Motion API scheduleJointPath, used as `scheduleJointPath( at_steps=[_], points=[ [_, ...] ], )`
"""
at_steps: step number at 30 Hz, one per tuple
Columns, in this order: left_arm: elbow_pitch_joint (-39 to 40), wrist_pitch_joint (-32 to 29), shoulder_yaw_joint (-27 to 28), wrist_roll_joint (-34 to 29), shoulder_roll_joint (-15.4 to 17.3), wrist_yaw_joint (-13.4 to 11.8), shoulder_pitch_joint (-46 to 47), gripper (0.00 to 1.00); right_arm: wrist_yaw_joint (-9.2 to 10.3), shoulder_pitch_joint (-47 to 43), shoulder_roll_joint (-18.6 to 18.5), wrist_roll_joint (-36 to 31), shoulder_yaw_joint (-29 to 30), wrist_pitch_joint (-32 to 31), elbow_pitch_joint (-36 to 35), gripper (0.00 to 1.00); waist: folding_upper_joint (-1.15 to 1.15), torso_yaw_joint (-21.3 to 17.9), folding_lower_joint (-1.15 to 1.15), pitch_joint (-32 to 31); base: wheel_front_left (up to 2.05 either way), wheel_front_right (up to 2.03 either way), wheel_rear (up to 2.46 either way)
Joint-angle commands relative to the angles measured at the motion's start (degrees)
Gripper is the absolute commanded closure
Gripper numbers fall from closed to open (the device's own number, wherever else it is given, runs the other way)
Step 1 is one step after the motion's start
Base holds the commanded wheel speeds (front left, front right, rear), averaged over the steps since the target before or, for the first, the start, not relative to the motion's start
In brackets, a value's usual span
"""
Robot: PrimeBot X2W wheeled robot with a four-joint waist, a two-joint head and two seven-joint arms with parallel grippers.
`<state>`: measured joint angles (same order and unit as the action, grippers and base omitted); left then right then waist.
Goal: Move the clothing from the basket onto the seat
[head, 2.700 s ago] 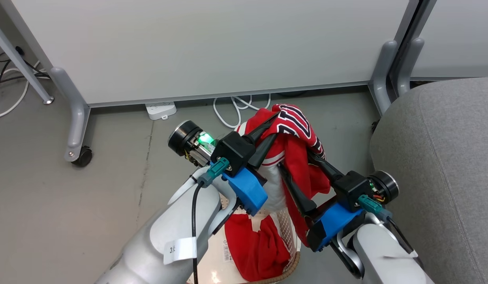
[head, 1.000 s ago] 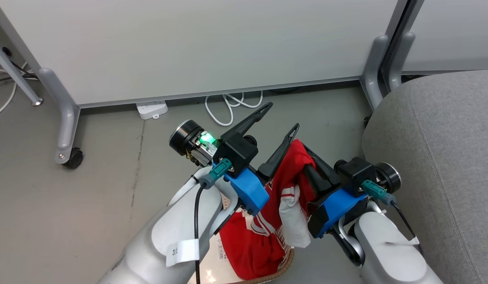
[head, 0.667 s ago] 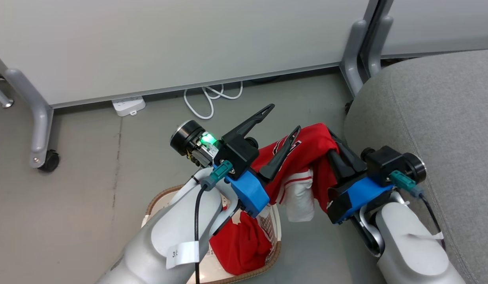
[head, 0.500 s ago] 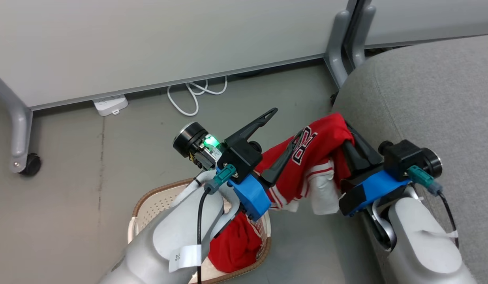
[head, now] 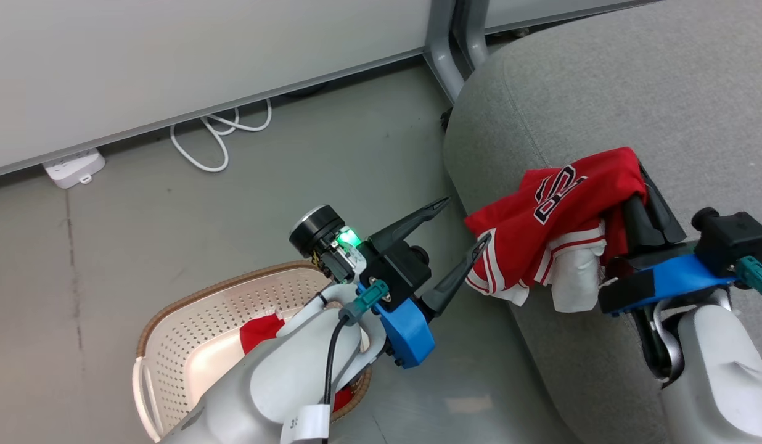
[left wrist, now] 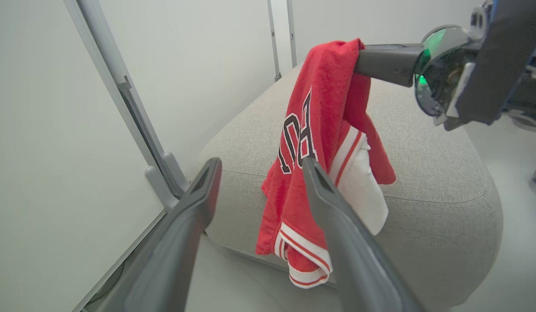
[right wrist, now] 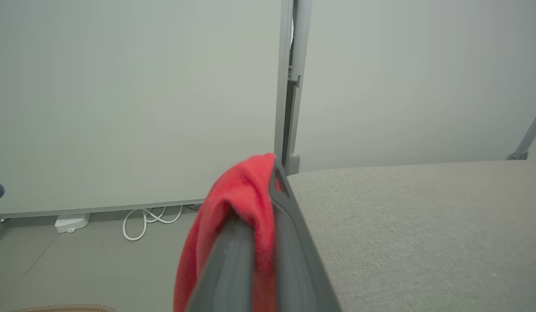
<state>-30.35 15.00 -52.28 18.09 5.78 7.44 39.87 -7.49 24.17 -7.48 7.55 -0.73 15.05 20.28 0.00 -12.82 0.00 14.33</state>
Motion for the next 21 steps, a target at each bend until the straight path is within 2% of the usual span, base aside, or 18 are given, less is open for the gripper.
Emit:
scheduleJointPath(
  at_steps=[1,9,21],
  points=[
    [0.2,0.3,-0.2,0.0,0.3,0.0,0.2,0.00,-0.01,-0.7,0.0,-0.1,0.4,0.2,-0.5,1.00,0.00,-1.0,0.00,0.7,0.00,0.00,0.00],
    [1.1,0.3,-3.4,0.5,0.2,0.0,0.4,0.00,-0.01,-4.1,0.6,-0.1,6.0,0.2,-3.2,1.00,0.00,-4.1,0.00,2.1,0.00,0.00,0.00],
    [1.2,0.3,-4.2,0.7,0.5,0.0,0.8,0.00,-0.01,-5.5,1.5,-0.2,7.2,0.2,-3.9,1.00,0.00,-5.4,0.00,3.1,0.00,0.00,0.00]
  ],
)
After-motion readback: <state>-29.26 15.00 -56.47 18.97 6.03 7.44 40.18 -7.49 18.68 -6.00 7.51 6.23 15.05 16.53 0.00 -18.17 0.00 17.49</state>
